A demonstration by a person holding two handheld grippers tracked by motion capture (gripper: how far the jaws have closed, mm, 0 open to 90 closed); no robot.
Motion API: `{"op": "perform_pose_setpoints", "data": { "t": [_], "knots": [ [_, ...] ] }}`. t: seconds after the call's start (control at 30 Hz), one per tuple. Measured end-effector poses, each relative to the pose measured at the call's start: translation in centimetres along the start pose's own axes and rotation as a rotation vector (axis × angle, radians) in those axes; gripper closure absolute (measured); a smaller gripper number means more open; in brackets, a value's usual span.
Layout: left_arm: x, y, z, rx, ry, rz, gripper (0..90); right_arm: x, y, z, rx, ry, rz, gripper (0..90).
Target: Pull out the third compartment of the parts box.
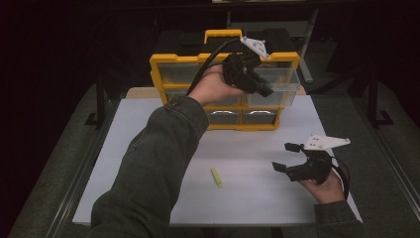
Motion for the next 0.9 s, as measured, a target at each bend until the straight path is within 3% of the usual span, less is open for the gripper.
{"op": "perform_pose_setpoints", "data": {
  "t": [0.47, 0.8, 0.9],
  "knots": [
    [-0.4, 0.2, -0.3, -0.009, 0.002, -0.002, 74.8, -0.1, 0.1, 0.1, -0.001, -0.002, 0.006, 14.3],
    [0.5, -1.2, -0.8, 0.001, -0.015, -0.071, 54.6, 0.0, 0.3, 0.3, 0.007, 0.0, 0.005, 14.4],
    [0.6, -1.8, -1.2, -0.006, -0.002, -0.086, 51.1, -0.1, 0.5, 0.3, 0.007, -0.003, 0.016, 14.4]
  ]
}}
Point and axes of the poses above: each handheld gripper's, and its own axes: y roughly forward along the jaws, x roughly out of its top, z roughly to its left, the point moved 9 cm from there along y, roughly forward along the jaws, and after that the axes turned 7 degrees about -x, right-handed, at the moved point
